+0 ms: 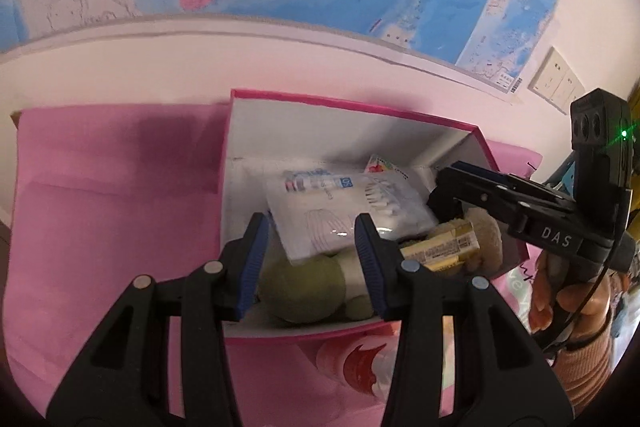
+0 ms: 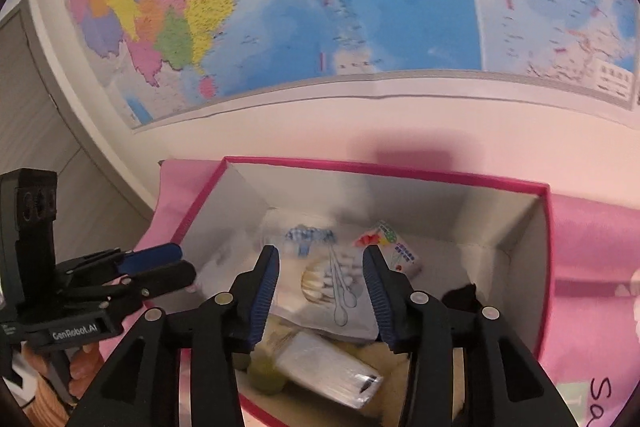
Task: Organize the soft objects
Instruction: 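Carry the cotton swab bag into the pink box and open the left tool, then move the left tool to the white printed paper packet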
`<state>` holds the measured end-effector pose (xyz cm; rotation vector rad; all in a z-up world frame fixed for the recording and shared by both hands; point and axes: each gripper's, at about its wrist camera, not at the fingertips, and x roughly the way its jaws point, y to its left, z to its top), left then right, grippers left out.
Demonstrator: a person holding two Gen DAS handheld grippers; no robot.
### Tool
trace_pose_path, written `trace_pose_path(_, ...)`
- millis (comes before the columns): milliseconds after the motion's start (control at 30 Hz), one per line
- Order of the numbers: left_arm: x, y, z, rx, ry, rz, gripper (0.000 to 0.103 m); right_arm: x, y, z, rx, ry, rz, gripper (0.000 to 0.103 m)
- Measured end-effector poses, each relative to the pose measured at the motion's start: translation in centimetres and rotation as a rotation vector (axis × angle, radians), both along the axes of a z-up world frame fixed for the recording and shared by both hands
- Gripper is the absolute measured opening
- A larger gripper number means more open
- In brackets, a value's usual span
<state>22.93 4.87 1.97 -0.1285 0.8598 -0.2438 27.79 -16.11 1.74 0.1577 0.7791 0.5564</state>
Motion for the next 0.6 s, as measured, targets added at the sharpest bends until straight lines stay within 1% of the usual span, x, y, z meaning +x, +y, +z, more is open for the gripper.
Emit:
trace_pose_path(67,-0.8,0.0,0.6,0.008,-0.028,-0.001,0.047,-0.6,-0.7,0.0,0.007,-0.009,-0.006,0.045)
trace_pose_path(200,-2.7,-0.2,2.1,-0.001,-0.092,-0.02,0.047,-2.6,-2.1,0.7,0.034,-0.039,-0.005,0.045)
trace_pose_path(333,-5.4,-0.3,3.8,-0.02,-0.157,-0.049,0.047,-5.2,-2.9,2.1,0.06,-0.082,0.027,0.046)
trace_pose_path(400,-7.0,-0.8,4.4,-0.026,-0.186,-0.077,0.047,-6.5,-3.3,2.7,0.075,-0.101,0.046,0.047)
trace_pose_path(467,-8.5,-1.2,5.1,-0.025,-0.21,-0.104,0.047,-8.0,-3.7,3.3,0.087,-0.126,0.068,0.054)
trace_pose_path(600,-11.2,-2.4,5.7,-0.032,-0.238,-0.168,0.047,-11.0,-4.2,4.0,0.091,-0.158,0.101,0.054)
